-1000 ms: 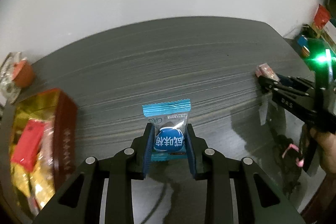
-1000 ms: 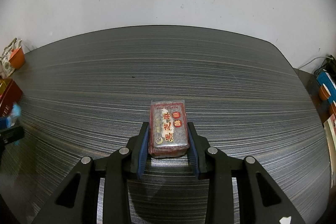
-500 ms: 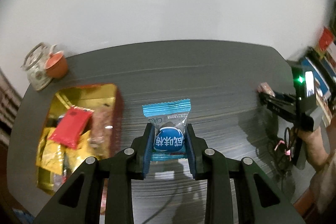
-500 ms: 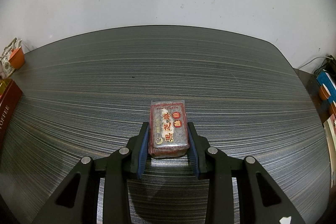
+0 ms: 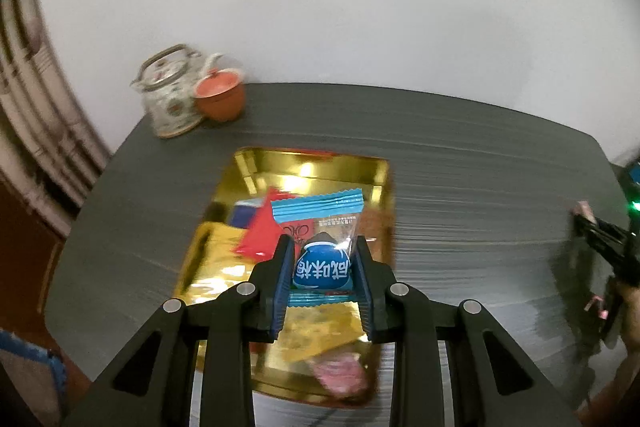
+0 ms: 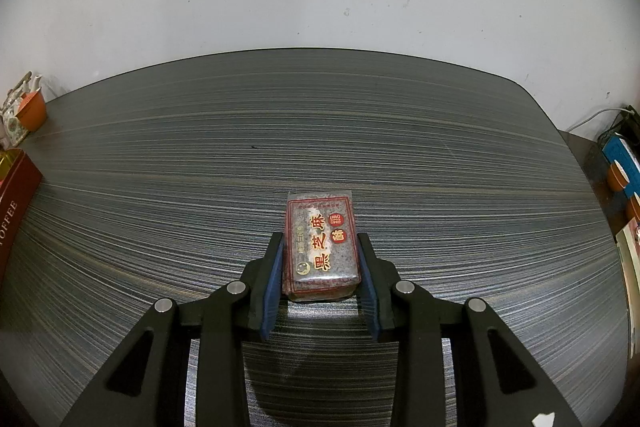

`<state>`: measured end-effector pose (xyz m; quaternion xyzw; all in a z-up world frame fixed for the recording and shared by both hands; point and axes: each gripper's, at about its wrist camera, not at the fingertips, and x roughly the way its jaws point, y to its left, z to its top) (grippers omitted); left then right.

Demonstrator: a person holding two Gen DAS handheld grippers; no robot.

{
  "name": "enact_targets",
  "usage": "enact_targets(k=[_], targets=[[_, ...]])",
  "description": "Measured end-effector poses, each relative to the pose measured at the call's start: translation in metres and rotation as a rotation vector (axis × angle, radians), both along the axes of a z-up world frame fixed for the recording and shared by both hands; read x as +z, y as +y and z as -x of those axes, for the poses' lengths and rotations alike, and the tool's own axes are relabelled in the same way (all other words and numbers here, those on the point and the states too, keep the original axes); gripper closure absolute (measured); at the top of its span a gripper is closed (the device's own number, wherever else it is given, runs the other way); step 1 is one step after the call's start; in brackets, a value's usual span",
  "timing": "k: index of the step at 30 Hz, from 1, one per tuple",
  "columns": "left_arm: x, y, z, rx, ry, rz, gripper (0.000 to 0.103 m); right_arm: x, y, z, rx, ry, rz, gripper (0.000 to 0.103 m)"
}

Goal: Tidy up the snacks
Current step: 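Carry the blue candy into the gold tin and open the left tool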

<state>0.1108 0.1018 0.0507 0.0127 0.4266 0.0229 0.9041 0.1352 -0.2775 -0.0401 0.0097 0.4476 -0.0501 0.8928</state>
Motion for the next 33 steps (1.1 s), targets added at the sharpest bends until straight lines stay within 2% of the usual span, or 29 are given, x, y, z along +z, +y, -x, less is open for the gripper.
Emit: enact_targets(k=[6, 13, 22, 33], targets=[[-0.007, 0.024, -0.007, 0.045, 0.017, -0.015, 0.073, 0.000, 0.000, 0.000, -0.001, -0.001, 0.000, 0.072], [-0.026, 0.041, -0.017, 0.072, 0.065, 0.002, 0.073, 0.000, 0.000, 0.000, -0.001, 0.000, 0.002, 0.071], [-0.050, 0.043, -0.028, 0.056, 0.114, -0.033, 0.073, 0.000, 0.000, -0.001, -0.001, 0.000, 0.002, 0.071], [-0.056, 0.044, -0.030, 0.037, 0.138, -0.062, 0.073, 0.000, 0.000, 0.000, -0.001, 0.000, 0.003, 0.070]])
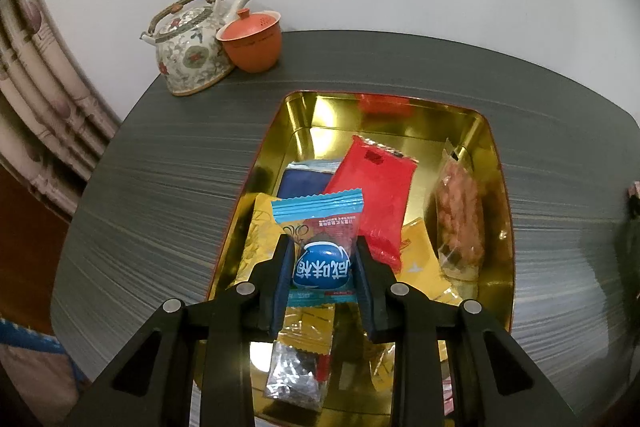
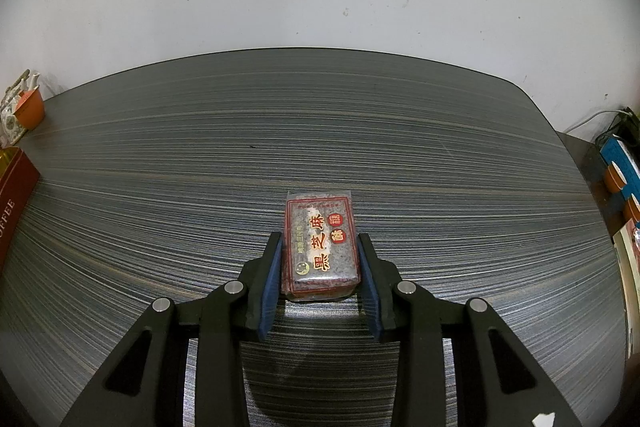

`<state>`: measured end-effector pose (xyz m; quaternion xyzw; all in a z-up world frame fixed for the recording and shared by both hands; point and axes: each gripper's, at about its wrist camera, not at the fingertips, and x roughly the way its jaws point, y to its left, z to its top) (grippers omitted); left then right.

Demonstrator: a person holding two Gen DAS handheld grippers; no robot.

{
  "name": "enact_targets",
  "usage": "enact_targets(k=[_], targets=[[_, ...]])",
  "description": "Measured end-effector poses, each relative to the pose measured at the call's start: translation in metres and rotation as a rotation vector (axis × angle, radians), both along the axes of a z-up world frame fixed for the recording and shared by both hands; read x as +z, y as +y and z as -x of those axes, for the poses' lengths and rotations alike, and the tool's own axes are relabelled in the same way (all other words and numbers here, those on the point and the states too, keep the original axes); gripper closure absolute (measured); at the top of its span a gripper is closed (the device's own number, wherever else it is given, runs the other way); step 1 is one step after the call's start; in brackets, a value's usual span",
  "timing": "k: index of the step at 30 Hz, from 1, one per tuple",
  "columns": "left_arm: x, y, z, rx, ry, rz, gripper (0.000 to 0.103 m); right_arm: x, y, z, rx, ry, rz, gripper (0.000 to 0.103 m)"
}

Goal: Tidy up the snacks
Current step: 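Carry the blue candy into the gold tin and open the left tool, then carry the brown square cake into the gold tin and open the right tool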

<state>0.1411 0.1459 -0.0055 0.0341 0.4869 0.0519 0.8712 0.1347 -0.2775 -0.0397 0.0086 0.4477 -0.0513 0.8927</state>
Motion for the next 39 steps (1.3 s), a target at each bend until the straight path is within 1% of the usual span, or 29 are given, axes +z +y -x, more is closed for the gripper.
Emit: enact_targets(k=[10, 14, 17, 18, 19, 24, 27, 33, 39], targets=[[-0.004, 0.000, 0.002, -0.012, 0.028, 0.006, 0.071, -0.001, -0.001, -0.001, 0.000, 0.001, 0.000, 0.070], [-0.002, 0.000, 0.006, -0.013, 0.025, 0.003, 0.069, 0.000, -0.001, -0.001, 0.001, 0.000, 0.000, 0.070], [0.002, -0.002, 0.009, -0.030, 0.010, -0.012, 0.063, 0.000, -0.001, -0.001, 0.001, 0.001, 0.001, 0.070], [0.004, -0.002, 0.011, -0.034, 0.004, -0.016, 0.058, 0.000, -0.003, -0.001, 0.001, 0.001, 0.001, 0.070], [0.006, -0.002, 0.012, -0.038, -0.002, -0.020, 0.056, 0.000, -0.002, -0.001, 0.001, 0.001, 0.000, 0.070], [0.018, -0.006, 0.023, -0.074, -0.027, -0.051, 0.056, 0.000, -0.002, -0.001, 0.001, 0.000, -0.003, 0.069], [0.026, -0.002, 0.030, -0.076, -0.048, -0.056, 0.055, 0.000, -0.004, -0.001, 0.001, 0.000, -0.003, 0.069], [0.042, 0.024, 0.049, -0.024, -0.101, -0.045, 0.055, 0.000, -0.002, -0.001, 0.001, 0.000, -0.003, 0.069], [0.042, 0.069, 0.069, 0.067, -0.133, -0.012, 0.055, 0.000, -0.004, 0.000, 0.000, 0.000, -0.006, 0.069]])
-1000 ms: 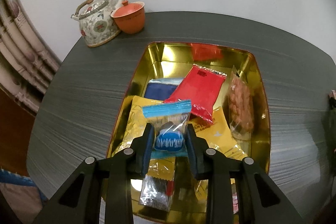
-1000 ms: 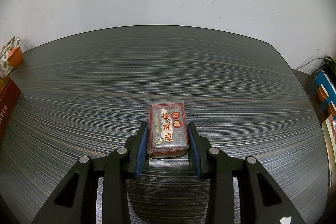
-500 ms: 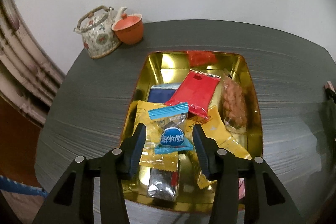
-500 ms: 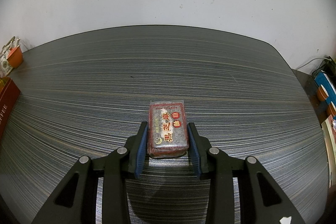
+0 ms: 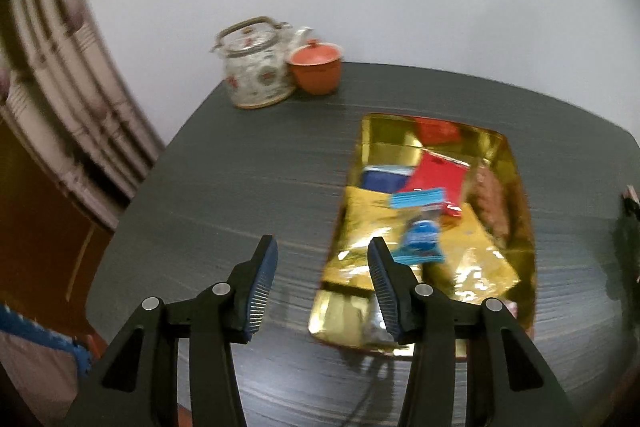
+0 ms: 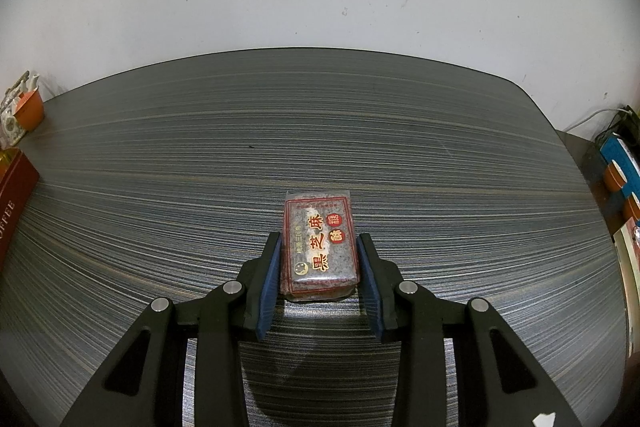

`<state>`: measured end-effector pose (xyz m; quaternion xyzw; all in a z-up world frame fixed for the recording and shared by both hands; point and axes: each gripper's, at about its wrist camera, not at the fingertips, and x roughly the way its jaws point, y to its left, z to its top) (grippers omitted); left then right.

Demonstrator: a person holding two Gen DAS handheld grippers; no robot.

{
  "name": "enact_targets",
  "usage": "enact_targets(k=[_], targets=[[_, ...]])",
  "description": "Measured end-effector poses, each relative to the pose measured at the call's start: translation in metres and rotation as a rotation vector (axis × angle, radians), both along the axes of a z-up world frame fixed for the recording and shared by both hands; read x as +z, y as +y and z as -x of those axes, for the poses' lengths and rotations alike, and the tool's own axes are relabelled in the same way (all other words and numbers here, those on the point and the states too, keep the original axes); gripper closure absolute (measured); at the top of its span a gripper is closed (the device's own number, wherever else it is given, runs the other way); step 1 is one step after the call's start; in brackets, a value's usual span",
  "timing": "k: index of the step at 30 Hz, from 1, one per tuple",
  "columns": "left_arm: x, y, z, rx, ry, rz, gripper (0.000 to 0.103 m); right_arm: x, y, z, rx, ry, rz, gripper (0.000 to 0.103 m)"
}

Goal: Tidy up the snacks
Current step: 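Carry the brown square cake into the gold tin and open the right tool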

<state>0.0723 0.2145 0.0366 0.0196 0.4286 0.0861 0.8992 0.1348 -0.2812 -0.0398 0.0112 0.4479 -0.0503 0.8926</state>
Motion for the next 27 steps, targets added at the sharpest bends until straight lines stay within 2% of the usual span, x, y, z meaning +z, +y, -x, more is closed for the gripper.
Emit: enact_targets(k=[3, 5, 10, 13, 15, 19, 21, 27], targets=[[-0.006, 0.022, 0.005, 0.053, 0.020, 0.046, 0.055, 0.000, -0.004, 0.001, -0.018, 0.001, -0.004, 0.063], [-0.012, 0.035, 0.007, 0.090, 0.039, 0.068, 0.055, -0.001, -0.009, 0.001, -0.028, 0.004, -0.011, 0.055], [-0.024, 0.056, 0.015, 0.148, 0.040, 0.135, 0.055, -0.002, -0.013, 0.004, -0.037, 0.004, -0.010, 0.055], [-0.030, 0.058, 0.016, 0.152, 0.057, 0.136, 0.055, -0.002, -0.015, 0.008, -0.044, 0.004, -0.010, 0.055], [-0.033, 0.055, 0.014, 0.146, 0.071, 0.115, 0.055, -0.003, -0.015, 0.010, -0.043, 0.002, -0.011, 0.057], [-0.035, 0.053, 0.014, 0.138, 0.069, 0.088, 0.055, -0.003, -0.009, 0.015, -0.035, 0.004, 0.001, 0.073], [-0.037, 0.052, 0.012, 0.139, 0.080, 0.063, 0.055, -0.004, -0.009, 0.016, -0.038, 0.009, -0.001, 0.074], [-0.040, 0.054, 0.013, 0.138, 0.089, 0.067, 0.054, -0.004, -0.002, 0.016, -0.060, 0.028, 0.028, 0.074]])
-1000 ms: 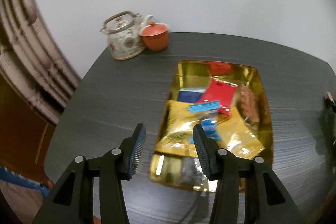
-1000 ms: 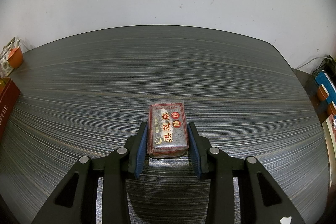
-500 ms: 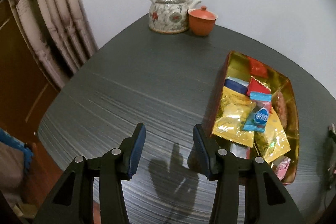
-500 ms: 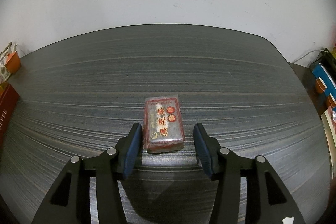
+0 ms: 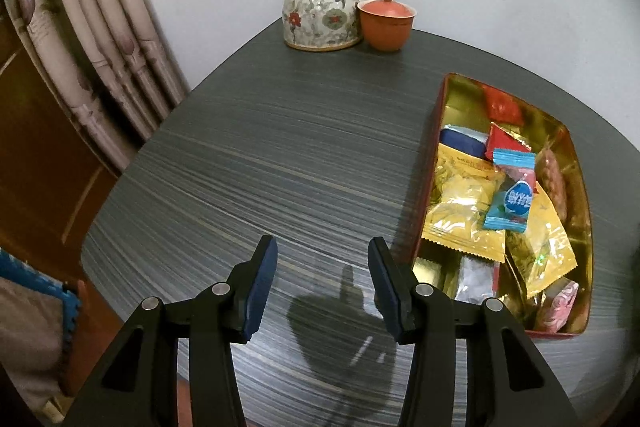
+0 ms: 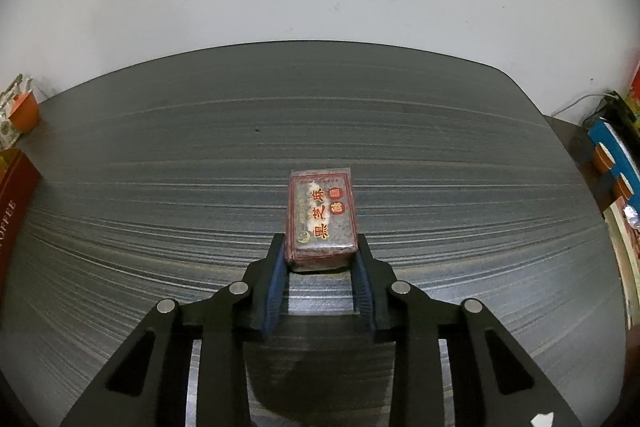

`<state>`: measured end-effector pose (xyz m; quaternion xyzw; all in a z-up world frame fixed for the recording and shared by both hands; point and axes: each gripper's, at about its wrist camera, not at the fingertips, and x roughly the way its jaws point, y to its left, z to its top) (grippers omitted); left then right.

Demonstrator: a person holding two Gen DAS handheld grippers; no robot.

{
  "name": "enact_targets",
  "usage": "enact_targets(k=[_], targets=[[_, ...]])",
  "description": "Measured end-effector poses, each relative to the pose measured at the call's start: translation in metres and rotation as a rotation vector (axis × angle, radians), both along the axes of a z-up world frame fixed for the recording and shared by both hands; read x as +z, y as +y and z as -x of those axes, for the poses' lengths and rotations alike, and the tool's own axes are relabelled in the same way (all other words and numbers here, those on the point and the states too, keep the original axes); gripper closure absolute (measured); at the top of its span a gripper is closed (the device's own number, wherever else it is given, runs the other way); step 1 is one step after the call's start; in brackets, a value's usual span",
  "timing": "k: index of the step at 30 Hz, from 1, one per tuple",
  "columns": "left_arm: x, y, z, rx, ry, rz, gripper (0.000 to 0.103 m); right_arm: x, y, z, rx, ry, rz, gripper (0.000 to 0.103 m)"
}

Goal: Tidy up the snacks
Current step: 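Carry the brown square cake into the gold tin and open the right tool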

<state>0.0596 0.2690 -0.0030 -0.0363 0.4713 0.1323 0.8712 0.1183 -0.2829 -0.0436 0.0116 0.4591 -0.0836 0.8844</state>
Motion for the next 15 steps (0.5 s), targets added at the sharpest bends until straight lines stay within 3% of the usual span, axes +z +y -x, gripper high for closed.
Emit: enact_targets(k=[9, 15], targets=[[0.011, -0.003, 0.001, -0.015, -0.034, -0.023, 0.043, 0.012, 0.036, 0.009, 0.066, -0.016, -0.024, 0.075], [0.017, -0.009, 0.004, -0.027, -0.040, -0.035, 0.039, 0.032, 0.098, 0.012, 0.210, -0.057, -0.071, 0.075]])
